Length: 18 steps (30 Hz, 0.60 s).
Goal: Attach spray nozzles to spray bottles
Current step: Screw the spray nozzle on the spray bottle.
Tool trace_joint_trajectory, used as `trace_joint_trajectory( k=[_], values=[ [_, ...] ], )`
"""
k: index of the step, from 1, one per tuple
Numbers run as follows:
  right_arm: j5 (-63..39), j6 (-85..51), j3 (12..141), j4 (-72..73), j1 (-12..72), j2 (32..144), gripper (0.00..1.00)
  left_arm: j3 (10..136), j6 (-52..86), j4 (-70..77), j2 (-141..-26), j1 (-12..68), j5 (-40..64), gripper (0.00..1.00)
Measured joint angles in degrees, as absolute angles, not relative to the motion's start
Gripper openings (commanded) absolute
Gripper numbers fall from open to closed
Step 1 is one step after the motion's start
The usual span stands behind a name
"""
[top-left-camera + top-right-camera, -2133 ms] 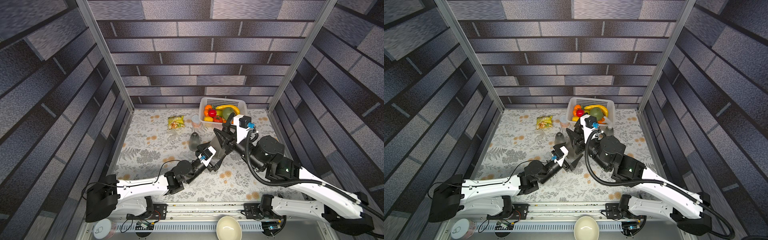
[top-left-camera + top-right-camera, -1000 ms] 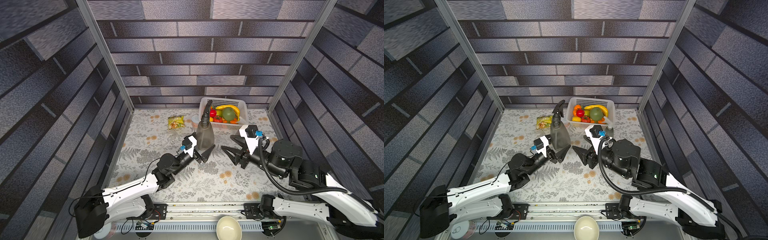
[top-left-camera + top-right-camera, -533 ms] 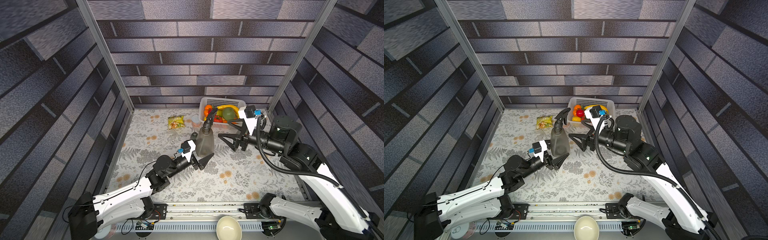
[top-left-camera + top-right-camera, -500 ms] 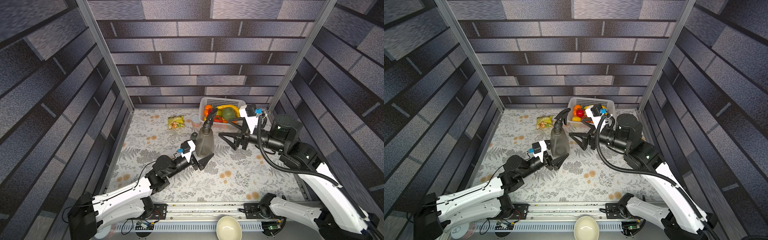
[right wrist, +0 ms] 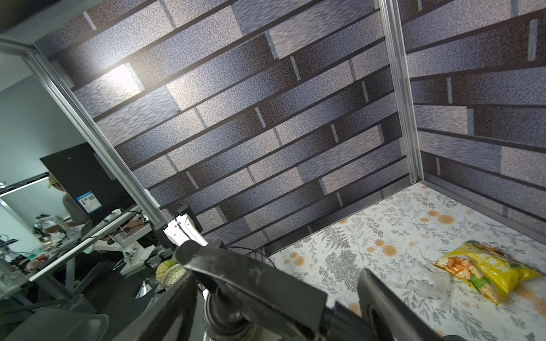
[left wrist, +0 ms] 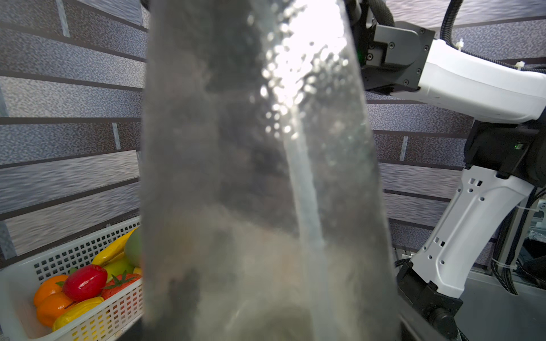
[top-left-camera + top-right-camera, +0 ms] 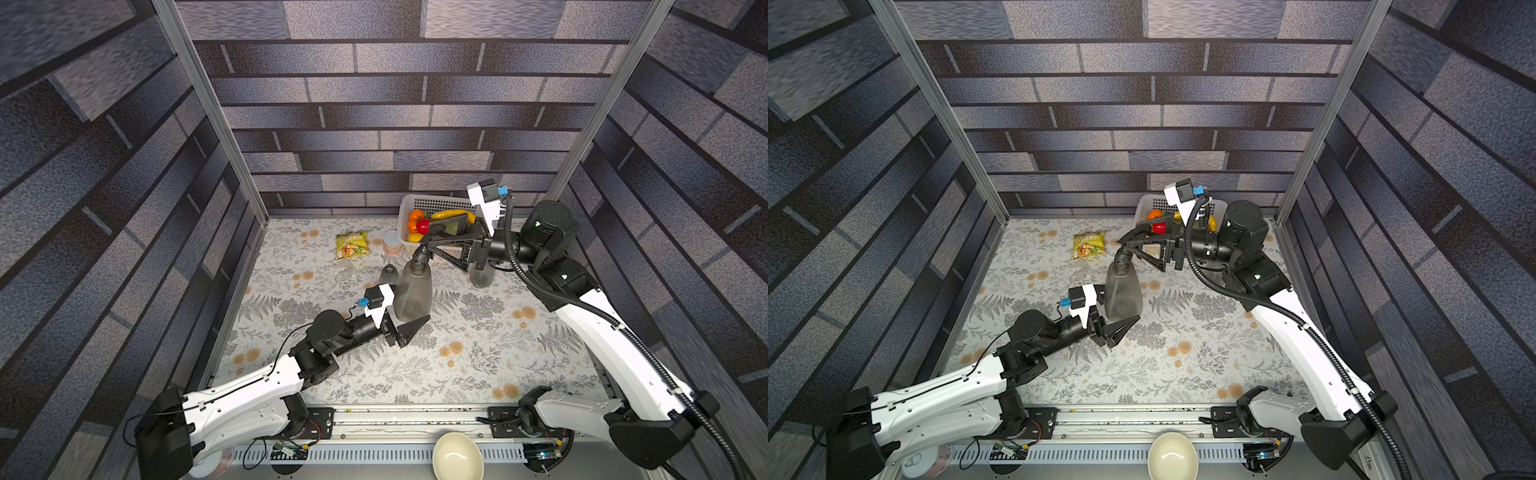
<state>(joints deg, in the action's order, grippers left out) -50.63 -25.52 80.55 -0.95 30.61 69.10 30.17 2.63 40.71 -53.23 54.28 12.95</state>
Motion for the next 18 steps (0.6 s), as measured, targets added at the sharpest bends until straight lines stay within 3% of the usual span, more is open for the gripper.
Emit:
trace_joint_trajectory(
  k=[3, 7, 18],
  values=[
    [-51.75, -27.33, 80.4, 0.73, 30.61, 68.88, 0.57, 30.22, 2.92, 40.75, -53.76, 53.93, 13.15, 0.69],
    [-51.77, -27.64, 79.68, 0.03, 30.94, 67.02, 0.44, 30.22, 4.29, 41.69, -55.16, 52.31, 13.39, 0.68],
    [-41.87, -18.79, 80.44, -12.12, 36.38, 64.05, 0.38, 31.11, 6.09, 42.37, -58.41, 51.31, 13.15, 0.68]
  ],
)
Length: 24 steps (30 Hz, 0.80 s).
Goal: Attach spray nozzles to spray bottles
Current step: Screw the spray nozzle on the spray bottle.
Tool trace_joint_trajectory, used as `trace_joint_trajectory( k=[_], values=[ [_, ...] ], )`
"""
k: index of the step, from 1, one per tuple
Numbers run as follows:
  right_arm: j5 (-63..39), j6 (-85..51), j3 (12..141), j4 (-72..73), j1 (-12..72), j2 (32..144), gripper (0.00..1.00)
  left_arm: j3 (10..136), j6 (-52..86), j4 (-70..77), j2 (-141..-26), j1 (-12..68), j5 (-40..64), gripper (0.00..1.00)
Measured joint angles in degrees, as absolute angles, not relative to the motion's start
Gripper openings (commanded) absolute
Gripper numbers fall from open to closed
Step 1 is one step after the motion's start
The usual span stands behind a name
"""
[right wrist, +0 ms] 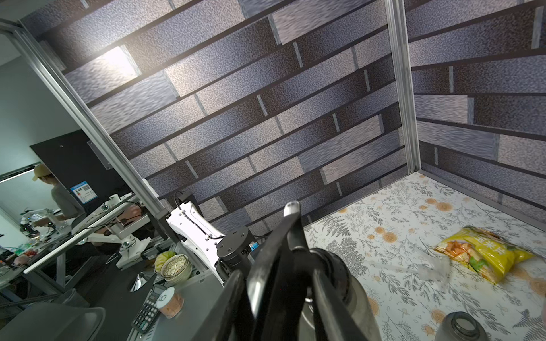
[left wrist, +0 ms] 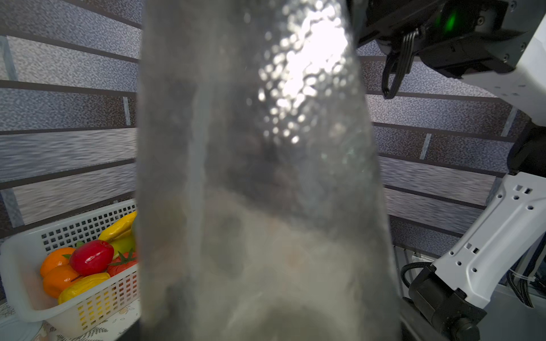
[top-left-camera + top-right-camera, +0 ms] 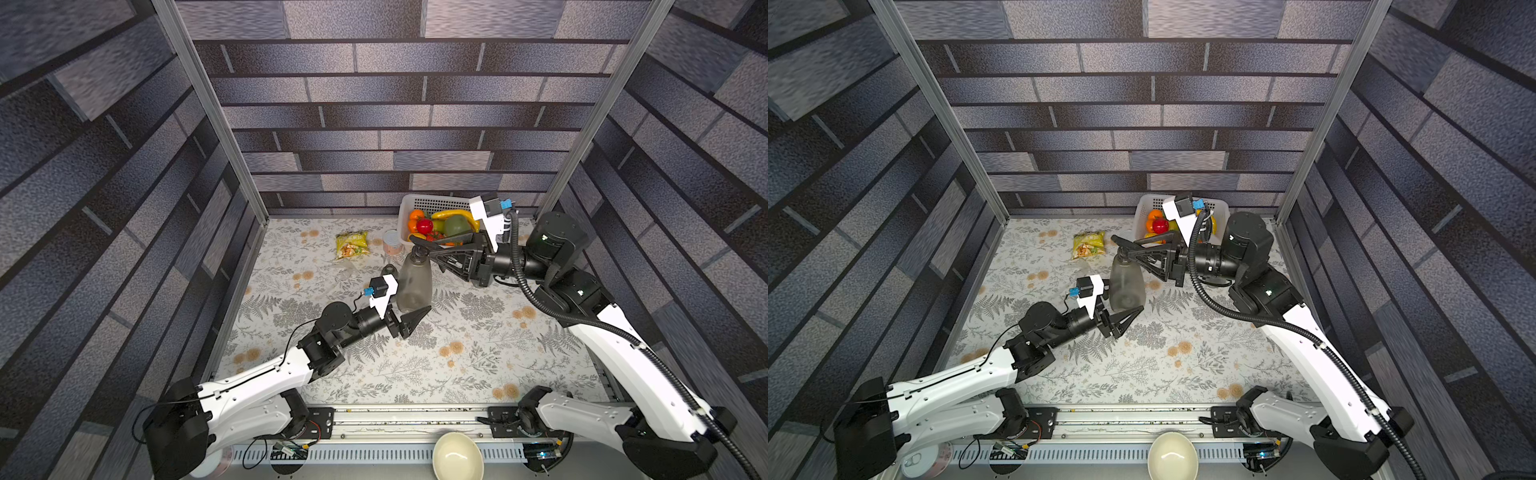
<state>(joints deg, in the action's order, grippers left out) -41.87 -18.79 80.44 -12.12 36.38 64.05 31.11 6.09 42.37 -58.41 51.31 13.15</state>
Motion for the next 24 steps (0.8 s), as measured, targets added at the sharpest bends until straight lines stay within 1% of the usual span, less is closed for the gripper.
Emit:
trace_joint_trajectory(
  k=[5, 7, 12, 19, 24],
  values=[
    [-35.27, -15.35, 80.86, -16.19, 37.56, 63.96, 0.35, 31.35, 6.13, 42.04, -58.48, 51.92, 13.13, 0.68],
    [-33.67, -14.57, 80.95, -17.47, 37.82, 63.99, 0.31, 32.14, 5.39, 40.95, -58.48, 52.99, 13.1, 0.68],
    [-30.92, -13.52, 82.67, -20.03, 38.63, 63.94, 0.27, 32.86, 4.05, 39.33, -58.63, 53.98, 12.19, 0.68],
    [-29.45, -12.36, 84.16, -24.08, 38.79, 64.2, 0.25, 32.95, 2.85, 38.26, -58.63, 54.37, 12.23, 0.68],
    [-28.36, -11.92, 82.98, -24.4, 38.89, 62.63, 0.25, 32.95, 2.07, 37.76, -58.63, 54.37, 12.32, 0.68]
  ],
)
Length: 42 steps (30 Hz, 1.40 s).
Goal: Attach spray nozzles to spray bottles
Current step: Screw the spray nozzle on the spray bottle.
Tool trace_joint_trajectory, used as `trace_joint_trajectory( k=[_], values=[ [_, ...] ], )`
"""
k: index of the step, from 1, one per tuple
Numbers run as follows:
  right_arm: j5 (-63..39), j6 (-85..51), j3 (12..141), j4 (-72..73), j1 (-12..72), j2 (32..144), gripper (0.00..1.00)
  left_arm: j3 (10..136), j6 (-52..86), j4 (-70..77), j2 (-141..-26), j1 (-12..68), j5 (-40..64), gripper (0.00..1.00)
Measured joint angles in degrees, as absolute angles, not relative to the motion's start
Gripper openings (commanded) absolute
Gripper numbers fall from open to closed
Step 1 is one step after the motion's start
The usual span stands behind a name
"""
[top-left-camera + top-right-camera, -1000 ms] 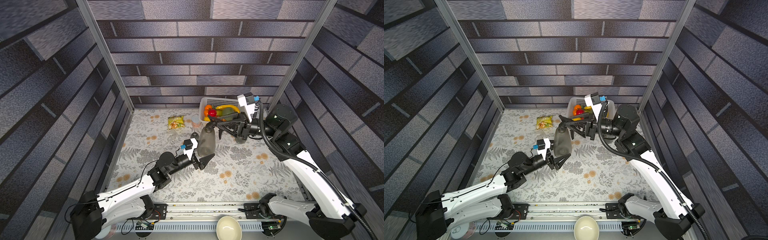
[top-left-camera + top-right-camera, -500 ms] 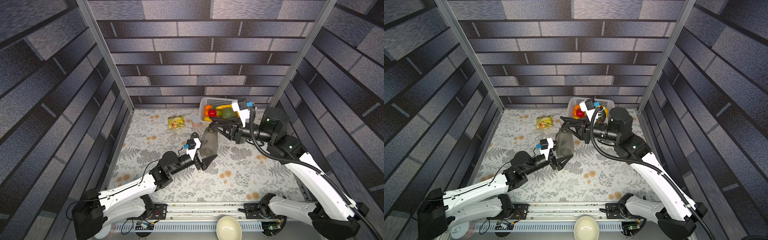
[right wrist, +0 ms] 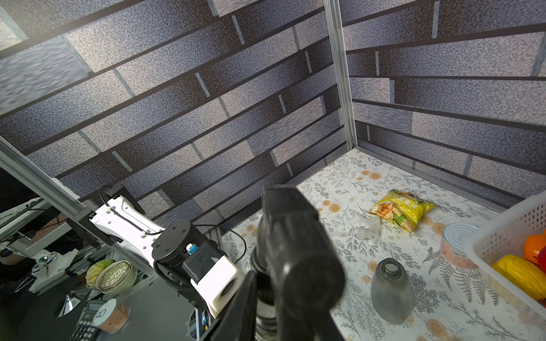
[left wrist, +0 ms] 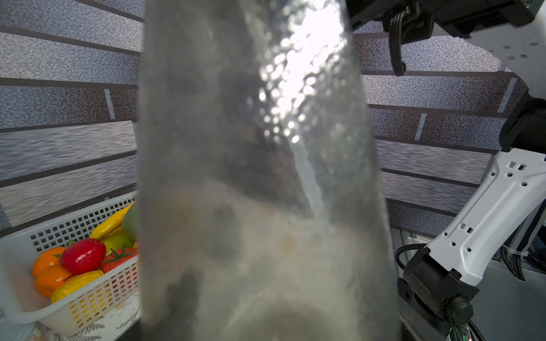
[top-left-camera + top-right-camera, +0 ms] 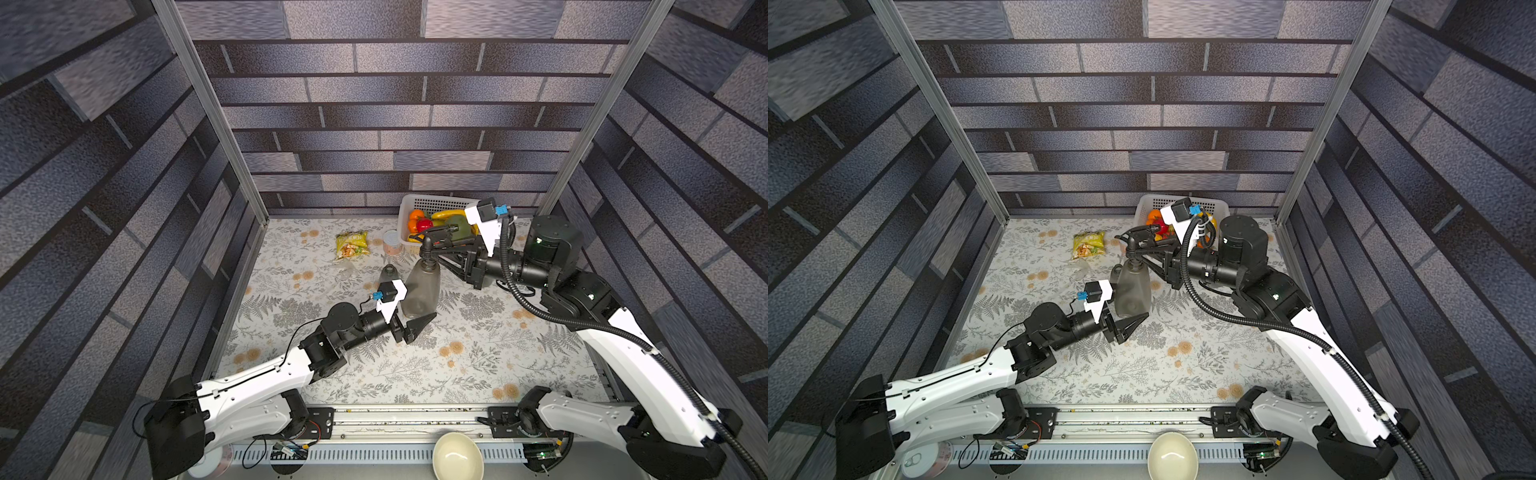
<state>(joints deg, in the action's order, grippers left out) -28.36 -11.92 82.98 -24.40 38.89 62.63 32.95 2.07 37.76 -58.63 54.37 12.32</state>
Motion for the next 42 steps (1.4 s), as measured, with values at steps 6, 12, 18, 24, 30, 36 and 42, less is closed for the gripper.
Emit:
trace_joint_trajectory(
  k=[6, 12, 18, 24, 30, 36, 42],
  values=[
    [-27.86, -11.94, 81.89, -24.4, 38.89, 60.36, 0.23, 32.95, 1.72, 38.44, -58.61, 54.37, 12.27, 0.68],
    [-27.94, -12.25, 81.32, -24.21, 38.89, 60.1, 0.22, 32.95, 1.69, 38.57, -58.61, 54.37, 12.23, 0.68],
    [-28.08, -12.97, 79.22, -24.14, 38.89, 59.68, 0.19, 32.95, 1.69, 38.26, -58.59, 54.35, 11.92, 0.69],
    [-27.86, -13.21, 78.89, -24.18, 38.89, 58.24, 0.14, 32.95, 1.48, 38.33, -58.57, 54.35, 11.99, 0.68],
    [-27.44, -13.21, 78.89, -24.51, 38.92, 58.11, 0.09, 32.95, 1.28, 38.33, -58.57, 54.35, 11.99, 0.68],
    [-27.44, -13.21, 78.43, -24.99, 39.22, 57.82, 0.09, 32.95, 0.62, 38.5, -58.57, 54.35, 11.75, 0.68],
    [-27.2, -12.67, 77.73, -25.47, 40.4, 57.63, 0.09, 32.93, 0.21, 39.13, -58.57, 54.37, 10.61, 0.68]
  ],
)
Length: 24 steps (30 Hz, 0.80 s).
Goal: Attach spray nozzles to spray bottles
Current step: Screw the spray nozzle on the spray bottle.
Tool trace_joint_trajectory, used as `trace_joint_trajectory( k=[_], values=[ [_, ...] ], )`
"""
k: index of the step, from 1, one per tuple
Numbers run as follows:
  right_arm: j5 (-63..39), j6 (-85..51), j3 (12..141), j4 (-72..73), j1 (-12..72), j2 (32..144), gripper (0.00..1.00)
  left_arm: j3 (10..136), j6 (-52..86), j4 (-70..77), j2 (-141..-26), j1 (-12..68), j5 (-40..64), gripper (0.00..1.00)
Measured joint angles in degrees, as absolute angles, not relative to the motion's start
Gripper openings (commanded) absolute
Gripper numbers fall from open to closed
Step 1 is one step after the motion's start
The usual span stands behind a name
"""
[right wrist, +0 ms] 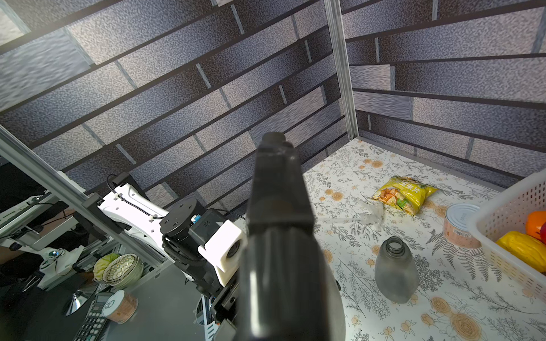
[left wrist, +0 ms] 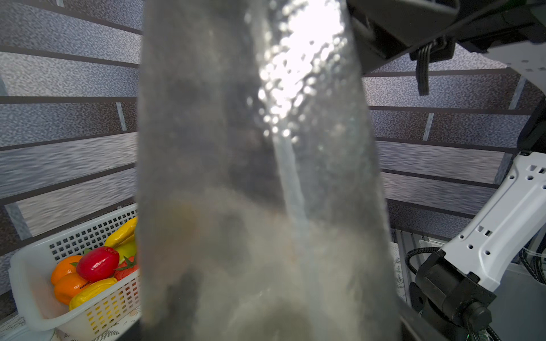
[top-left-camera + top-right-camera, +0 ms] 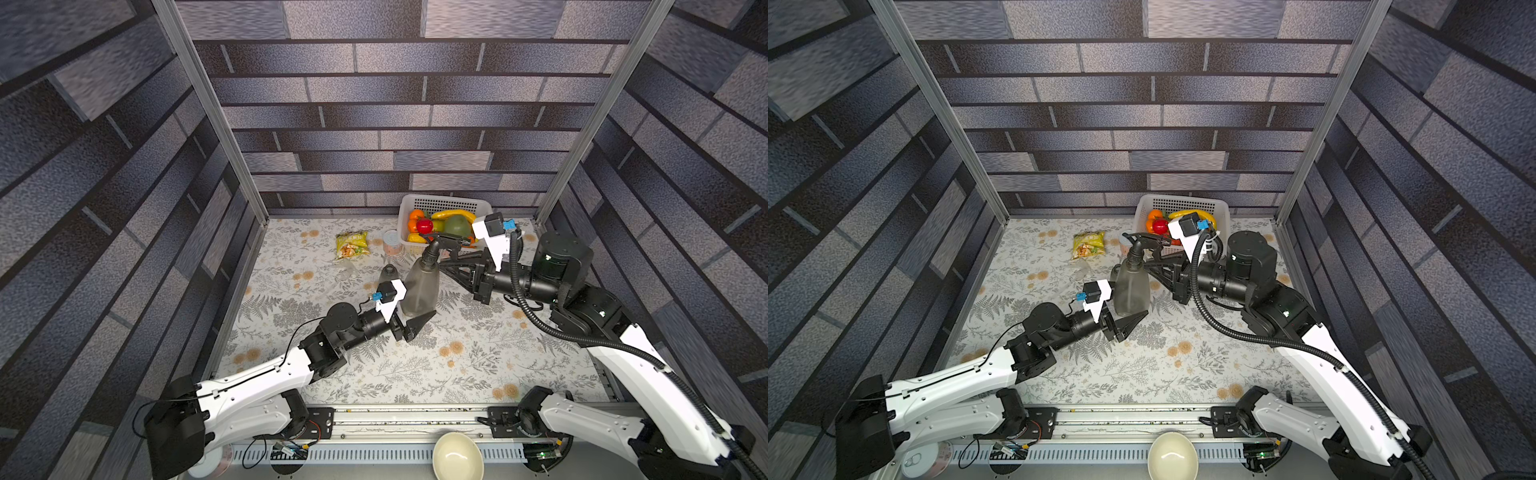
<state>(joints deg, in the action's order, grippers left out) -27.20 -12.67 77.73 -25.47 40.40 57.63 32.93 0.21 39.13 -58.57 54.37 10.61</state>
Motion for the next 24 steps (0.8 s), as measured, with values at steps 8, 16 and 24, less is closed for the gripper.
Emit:
trace_joint_trajectory(
  k=[8, 16, 24],
  values=[
    [-22.68, -8.08, 81.43, -33.34, 41.67, 57.93, 0.09, 33.1, -3.09, 37.43, -59.31, 54.85, 10.11, 0.68],
    [-22.11, -6.55, 85.43, -37.65, 41.69, 59.86, 0.1, 33.8, -5.58, 35.4, -59.31, 56.27, 7.33, 0.68],
    [-22.28, -6.52, 84.36, -37.52, 41.78, 58.89, 0.12, 33.78, -5.98, 35.53, -59.31, 56.27, 7.07, 0.68]
  ],
)
